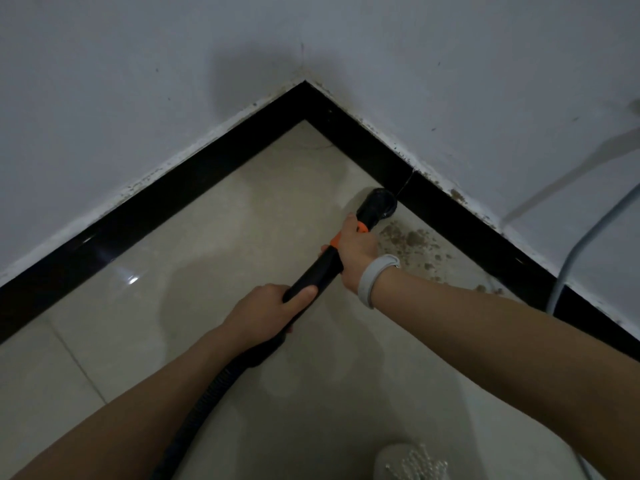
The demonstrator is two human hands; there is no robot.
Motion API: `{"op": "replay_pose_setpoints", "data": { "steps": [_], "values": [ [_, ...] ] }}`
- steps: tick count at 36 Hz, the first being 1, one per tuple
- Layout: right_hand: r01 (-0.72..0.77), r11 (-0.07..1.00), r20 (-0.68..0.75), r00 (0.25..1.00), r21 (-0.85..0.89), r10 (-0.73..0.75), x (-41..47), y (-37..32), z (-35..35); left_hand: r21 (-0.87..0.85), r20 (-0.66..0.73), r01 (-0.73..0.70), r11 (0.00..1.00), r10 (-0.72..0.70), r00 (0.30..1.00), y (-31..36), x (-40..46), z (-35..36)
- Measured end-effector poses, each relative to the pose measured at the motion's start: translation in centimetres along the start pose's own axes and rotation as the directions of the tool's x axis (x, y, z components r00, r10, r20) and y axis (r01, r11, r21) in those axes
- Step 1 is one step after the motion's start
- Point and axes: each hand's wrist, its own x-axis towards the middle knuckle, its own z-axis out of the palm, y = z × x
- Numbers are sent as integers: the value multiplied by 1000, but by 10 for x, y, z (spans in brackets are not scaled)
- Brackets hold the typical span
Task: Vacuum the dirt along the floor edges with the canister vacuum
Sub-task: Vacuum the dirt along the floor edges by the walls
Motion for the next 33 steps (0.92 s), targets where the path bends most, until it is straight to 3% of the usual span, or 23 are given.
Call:
{"op": "replay_pose_setpoints", "data": {
  "steps": [12,22,33],
  "values": [
    [-86,996,79,993,-3,86,-42,40,23,-17,10,65,998,-65,998,-44,-47,-20],
    [-71,997,5,997,12,71,-68,78,22,12,10,56,998,-56,998,-71,-78,-7],
    [-90,995,-20,996,52,92,-104,117,18,17,112,105,994,-107,988,-98,-118,-3]
  ]
}}
